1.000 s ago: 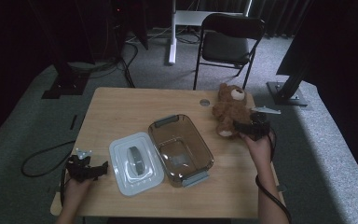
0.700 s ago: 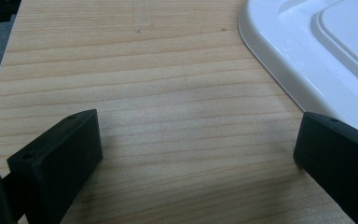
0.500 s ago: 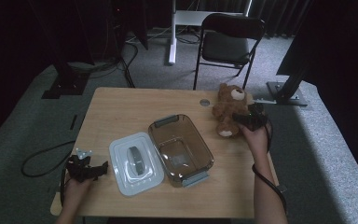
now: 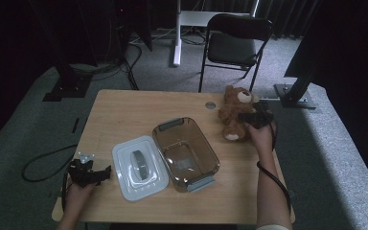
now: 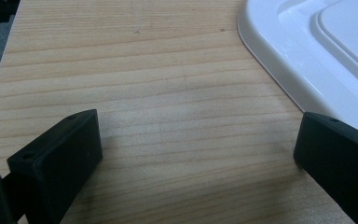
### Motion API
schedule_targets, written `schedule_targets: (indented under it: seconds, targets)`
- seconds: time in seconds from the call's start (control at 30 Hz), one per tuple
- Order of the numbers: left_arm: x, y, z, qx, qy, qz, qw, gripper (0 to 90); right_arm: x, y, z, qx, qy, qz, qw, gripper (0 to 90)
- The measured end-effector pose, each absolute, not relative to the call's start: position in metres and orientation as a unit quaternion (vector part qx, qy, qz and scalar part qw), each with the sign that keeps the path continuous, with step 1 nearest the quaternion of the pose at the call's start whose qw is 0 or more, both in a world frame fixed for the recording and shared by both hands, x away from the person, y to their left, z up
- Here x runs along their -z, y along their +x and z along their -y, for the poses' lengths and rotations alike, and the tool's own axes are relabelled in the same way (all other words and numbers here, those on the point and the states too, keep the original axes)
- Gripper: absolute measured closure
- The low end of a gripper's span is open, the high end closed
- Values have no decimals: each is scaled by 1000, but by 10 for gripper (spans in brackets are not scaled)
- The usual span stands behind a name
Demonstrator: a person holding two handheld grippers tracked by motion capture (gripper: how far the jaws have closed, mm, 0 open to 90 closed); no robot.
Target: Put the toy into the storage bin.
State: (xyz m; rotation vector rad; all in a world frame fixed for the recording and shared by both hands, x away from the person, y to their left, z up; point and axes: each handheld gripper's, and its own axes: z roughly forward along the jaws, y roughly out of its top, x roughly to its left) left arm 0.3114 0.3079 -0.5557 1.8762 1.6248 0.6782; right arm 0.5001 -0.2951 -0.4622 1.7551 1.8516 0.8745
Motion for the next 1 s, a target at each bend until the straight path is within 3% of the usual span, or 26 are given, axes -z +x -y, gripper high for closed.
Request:
schedule_targets:
  seconds: [0.3,0.7,0.77,0.8,0.83,0.93,0.97,1.0]
  targets:
    - [556,312,-308,-252,701,-605,280,16,487,510,301,-326,657,-660,163,103]
    - [556,312,-308,-252,702,-604,280,16,499,515,282,-299,639,-690,161,102]
    - [556,312,-308,-252,702,-604,281,16,501,515,281,-296,643,-688,160,143]
    - [556,312,-308,-252,702,-604,280,16,501,514,282,-298,640,-691,159,216]
    - [556,312,-308,-252,702,-604,281,16,501,514,282,-298,640,-691,159,216]
    - [556,312,-308,-252,702,-604,281,16,500,511,283,-298,637,-692,162,363]
    - [556,312,-308,-252,703,-604,280,16,498,510,283,-298,636,-693,166,458]
    - [556,312,-308,-252,703,-604,280,16,498,510,283,-298,636,-693,166,458]
